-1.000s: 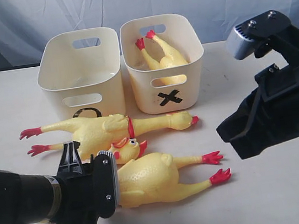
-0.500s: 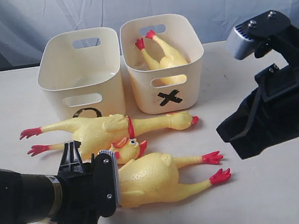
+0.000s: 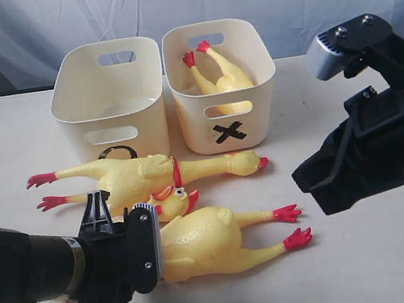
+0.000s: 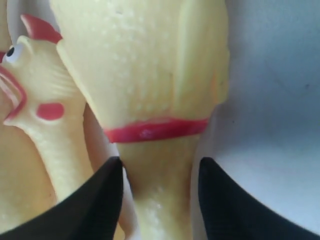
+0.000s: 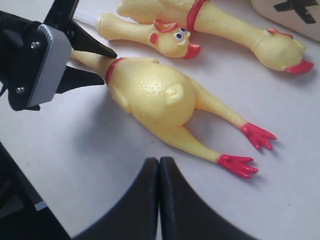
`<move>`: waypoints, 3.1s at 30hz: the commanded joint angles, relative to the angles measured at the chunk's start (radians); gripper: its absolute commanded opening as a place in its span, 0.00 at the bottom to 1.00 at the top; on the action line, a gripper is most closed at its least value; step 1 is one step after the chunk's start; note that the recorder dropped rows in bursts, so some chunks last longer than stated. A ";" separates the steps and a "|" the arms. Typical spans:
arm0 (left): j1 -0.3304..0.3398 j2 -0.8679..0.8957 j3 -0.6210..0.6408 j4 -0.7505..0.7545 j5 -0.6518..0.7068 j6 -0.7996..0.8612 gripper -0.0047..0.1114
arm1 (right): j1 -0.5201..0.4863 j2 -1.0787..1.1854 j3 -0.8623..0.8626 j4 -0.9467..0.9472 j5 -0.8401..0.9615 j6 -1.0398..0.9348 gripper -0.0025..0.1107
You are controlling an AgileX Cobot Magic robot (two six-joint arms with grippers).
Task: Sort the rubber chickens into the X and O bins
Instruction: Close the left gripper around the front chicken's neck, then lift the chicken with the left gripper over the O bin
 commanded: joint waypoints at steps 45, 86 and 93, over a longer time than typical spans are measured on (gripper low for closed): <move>-0.001 -0.324 -0.003 -0.407 0.174 -0.006 0.04 | -0.002 -0.007 0.004 0.007 0.017 -0.002 0.01; 0.430 0.017 -0.357 -1.104 -0.815 0.238 0.04 | -0.002 -0.007 0.004 0.012 0.010 -0.002 0.01; 0.430 0.137 -0.453 -1.112 -0.845 0.238 0.04 | -0.002 -0.007 0.004 0.012 0.010 -0.002 0.01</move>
